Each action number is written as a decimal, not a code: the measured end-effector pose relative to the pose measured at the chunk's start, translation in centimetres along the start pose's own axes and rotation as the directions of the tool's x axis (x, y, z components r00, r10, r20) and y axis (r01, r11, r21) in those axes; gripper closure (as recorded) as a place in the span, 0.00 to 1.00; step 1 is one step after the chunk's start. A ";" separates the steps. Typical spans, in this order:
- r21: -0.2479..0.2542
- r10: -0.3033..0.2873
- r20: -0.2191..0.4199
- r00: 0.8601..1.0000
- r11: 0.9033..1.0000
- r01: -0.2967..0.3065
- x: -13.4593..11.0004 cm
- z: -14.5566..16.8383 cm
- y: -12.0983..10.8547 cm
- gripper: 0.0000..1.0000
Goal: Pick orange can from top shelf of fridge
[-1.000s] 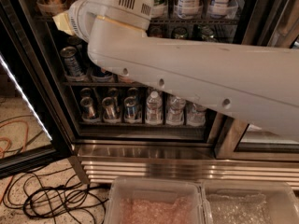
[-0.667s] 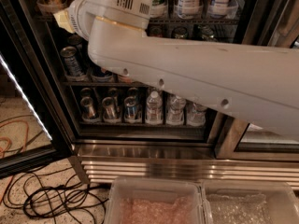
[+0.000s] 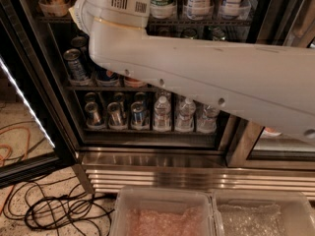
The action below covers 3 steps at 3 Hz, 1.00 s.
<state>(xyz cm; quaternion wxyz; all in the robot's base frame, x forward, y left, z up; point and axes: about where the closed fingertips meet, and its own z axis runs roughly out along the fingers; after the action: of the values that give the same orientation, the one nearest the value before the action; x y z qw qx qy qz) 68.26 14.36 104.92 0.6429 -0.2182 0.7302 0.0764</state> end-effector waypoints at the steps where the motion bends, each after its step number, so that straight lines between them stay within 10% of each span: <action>1: 0.015 -0.020 0.003 1.000 1.000 0.020 -0.1 0.9 -0.3 0.31; 3: 0.034 -0.048 0.032 0.998 0.998 0.047 -1.3 1.8 -0.8 0.30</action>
Offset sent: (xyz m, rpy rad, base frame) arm 0.0256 0.0028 0.0034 -0.0235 -0.0389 -0.0264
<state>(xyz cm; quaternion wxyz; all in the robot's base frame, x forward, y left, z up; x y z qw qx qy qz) 70.34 14.64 106.00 0.6601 -0.2235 0.7152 0.0526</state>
